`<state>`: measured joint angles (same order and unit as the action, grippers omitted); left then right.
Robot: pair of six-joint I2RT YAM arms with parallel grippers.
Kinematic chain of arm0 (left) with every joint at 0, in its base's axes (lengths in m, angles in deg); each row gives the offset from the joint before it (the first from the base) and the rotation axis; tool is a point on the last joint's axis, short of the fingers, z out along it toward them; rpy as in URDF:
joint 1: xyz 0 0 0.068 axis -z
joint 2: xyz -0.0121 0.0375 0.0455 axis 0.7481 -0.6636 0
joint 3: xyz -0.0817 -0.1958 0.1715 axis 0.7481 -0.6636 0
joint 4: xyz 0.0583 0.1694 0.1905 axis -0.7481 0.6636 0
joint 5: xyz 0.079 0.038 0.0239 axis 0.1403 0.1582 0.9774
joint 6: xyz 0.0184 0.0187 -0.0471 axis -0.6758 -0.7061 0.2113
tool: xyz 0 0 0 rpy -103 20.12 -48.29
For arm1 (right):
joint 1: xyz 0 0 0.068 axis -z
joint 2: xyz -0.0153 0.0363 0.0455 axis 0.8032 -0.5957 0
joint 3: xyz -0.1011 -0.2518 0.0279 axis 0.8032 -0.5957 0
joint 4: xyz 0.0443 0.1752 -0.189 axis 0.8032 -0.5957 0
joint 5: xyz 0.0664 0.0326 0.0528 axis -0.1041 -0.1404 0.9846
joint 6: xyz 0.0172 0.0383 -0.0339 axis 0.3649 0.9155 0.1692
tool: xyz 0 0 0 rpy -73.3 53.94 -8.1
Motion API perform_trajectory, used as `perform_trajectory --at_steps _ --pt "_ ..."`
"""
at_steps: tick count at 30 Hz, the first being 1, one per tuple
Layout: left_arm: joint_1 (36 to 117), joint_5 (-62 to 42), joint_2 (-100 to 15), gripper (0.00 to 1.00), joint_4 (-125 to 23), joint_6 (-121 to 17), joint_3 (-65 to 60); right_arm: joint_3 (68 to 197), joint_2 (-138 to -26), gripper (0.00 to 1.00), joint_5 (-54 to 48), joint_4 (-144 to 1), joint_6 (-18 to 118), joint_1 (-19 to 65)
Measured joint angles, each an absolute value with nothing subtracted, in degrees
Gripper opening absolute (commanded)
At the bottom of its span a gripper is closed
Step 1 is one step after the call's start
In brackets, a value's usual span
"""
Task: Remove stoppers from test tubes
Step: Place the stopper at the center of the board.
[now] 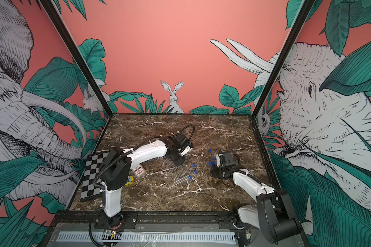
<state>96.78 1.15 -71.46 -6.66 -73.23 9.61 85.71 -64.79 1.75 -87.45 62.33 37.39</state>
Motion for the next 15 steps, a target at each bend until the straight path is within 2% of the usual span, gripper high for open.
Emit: perform_trajectory --at_steps 8,15 --pt "96.8 1.1 -70.1 0.43 -6.7 -73.2 9.6 85.8 -69.1 0.07 1.3 -84.0 62.3 37.4" --pt "96.8 1.2 -69.9 0.43 -6.7 -73.2 9.6 85.8 -69.8 0.2 0.5 -82.2 62.3 37.4"
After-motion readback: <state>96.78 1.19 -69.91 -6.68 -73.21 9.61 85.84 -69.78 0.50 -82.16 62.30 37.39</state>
